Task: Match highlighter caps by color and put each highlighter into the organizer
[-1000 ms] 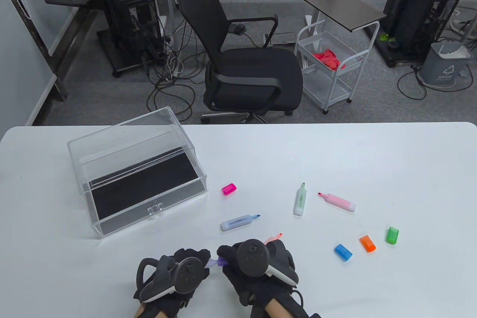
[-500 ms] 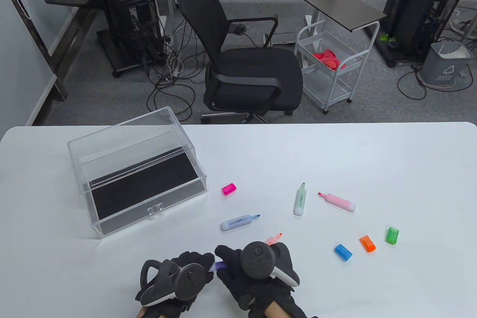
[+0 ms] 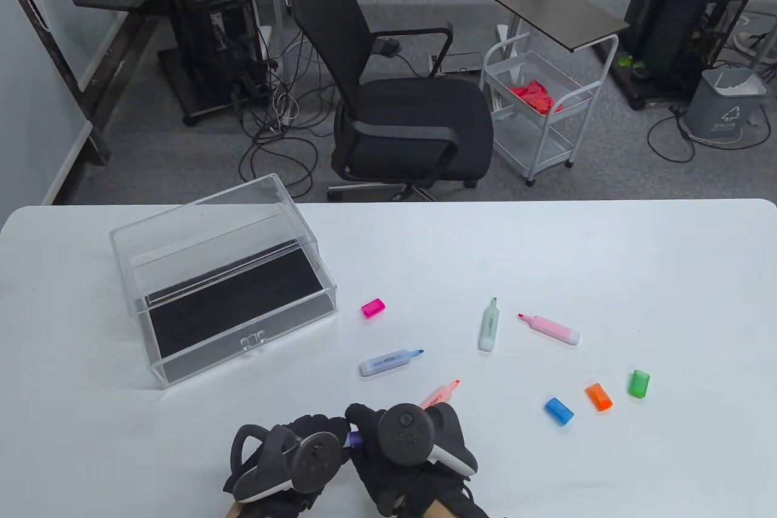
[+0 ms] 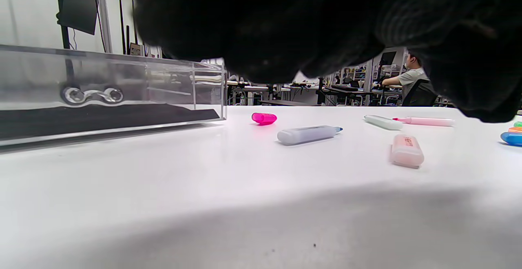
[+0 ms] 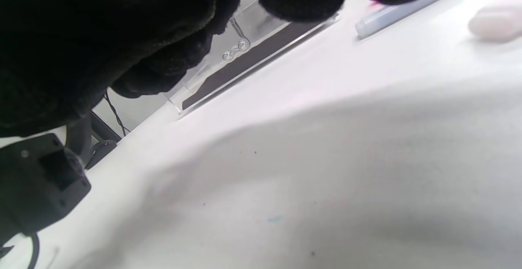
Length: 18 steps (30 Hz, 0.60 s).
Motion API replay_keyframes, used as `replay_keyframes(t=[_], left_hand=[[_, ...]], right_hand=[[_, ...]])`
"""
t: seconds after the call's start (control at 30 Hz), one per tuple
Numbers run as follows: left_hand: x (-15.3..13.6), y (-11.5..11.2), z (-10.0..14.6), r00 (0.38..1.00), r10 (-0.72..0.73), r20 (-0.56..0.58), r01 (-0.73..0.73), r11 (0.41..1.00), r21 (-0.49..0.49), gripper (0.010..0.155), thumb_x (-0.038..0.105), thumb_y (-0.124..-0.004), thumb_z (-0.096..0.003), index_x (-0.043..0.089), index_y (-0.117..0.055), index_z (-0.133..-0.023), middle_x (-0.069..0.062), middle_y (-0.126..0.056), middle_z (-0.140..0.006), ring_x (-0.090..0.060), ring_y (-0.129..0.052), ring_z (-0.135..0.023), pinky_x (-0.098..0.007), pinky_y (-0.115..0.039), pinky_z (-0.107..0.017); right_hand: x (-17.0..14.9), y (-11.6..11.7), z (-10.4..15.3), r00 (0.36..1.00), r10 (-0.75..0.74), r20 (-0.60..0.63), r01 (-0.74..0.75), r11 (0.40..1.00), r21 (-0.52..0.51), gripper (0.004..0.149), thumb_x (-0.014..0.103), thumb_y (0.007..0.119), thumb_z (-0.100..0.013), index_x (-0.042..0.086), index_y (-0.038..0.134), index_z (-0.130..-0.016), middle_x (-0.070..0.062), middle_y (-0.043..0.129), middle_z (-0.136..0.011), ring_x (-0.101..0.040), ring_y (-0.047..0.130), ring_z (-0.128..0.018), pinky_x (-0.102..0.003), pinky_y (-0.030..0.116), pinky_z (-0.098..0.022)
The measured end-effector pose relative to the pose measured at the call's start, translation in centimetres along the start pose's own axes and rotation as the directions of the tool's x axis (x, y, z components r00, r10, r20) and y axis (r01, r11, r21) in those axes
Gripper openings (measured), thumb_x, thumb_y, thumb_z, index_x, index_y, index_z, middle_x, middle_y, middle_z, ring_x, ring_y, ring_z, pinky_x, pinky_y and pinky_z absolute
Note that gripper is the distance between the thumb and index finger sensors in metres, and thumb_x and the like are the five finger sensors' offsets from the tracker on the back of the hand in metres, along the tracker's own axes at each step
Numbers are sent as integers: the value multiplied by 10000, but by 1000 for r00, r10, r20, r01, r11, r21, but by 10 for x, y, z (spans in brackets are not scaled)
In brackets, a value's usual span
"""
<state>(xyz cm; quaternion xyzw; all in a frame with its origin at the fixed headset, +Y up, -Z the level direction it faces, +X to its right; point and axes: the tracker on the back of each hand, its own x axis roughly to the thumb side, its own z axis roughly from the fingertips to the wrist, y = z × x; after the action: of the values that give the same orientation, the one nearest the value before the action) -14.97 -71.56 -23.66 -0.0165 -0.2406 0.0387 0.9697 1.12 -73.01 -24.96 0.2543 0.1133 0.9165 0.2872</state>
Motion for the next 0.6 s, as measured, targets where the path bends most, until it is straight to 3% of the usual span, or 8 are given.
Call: replay_keyframes(t=[0.07, 0.13, 0.2, 0.33, 0.47, 0.6], left_hand=[[-2, -4, -2, 999, 33, -25, -34, 999, -22, 503, 532, -712, -445, 309, -682, -895, 152, -868, -633, -96, -991, -368, -284, -932, -268], [-3, -7, -3, 1000, -1, -32, 0, 999, -39, 506, 540, -708, -451, 320, -671, -904, 155, -860, -652, -97, -987, -401, -283, -928, -300], [-6, -9, -4, 998, -15, -63, 12, 999, -51, 505, 553, -699, -458, 336, -660, -913, 164, -852, -670, -92, -982, -426, -275, -923, -324], [-13, -9, -4, 992, -35, -124, 28, 998, -58, 521, 556, -683, -471, 337, -629, -940, 157, -834, -711, -105, -971, -472, -282, -911, -363], [-36, 6, -6, 977, -22, -212, 23, 1000, 0, 542, 563, -656, -486, 325, -600, -970, 144, -818, -749, -116, -963, -506, -288, -903, -389], [-55, 22, -16, 958, -15, -286, 8, 1000, -24, 611, 582, -628, -492, 300, -538, -1027, 99, -770, -829, -167, -924, -595, -326, -867, -464]], right_hand=[[1, 3, -1, 999, 31, -26, -32, 999, -40, 644, 299, 692, -452, 146, 348, -975, -38, 688, -723, -245, 806, -605, -542, 713, -478], [-1, 5, -2, 996, 59, -71, -58, 998, 16, 659, 314, 691, -458, 164, 321, -982, -59, 658, -792, -278, 778, -671, -559, 667, -529], [-3, 5, -2, 992, 87, -87, -87, 996, 2, 694, 349, 718, -456, 185, 314, -996, -101, 619, -880, -328, 732, -752, -590, 601, -589], [-7, 0, 0, 980, 136, -146, -141, 990, -24, 746, 413, 748, -445, 264, 298, -1022, -122, 399, -1083, -409, 514, -967, -681, 380, -700], [-20, -11, 4, 963, 156, -218, -174, 982, -66, 760, 436, 751, -439, 271, 305, -1031, -83, 244, -1131, -402, 323, -1048, -694, 258, -712], [-28, -18, 8, 953, 146, -265, -173, 981, -83, 747, 444, 746, -440, 283, 325, -1036, -55, 191, -1138, -383, 224, -1063, -693, 208, -709]])
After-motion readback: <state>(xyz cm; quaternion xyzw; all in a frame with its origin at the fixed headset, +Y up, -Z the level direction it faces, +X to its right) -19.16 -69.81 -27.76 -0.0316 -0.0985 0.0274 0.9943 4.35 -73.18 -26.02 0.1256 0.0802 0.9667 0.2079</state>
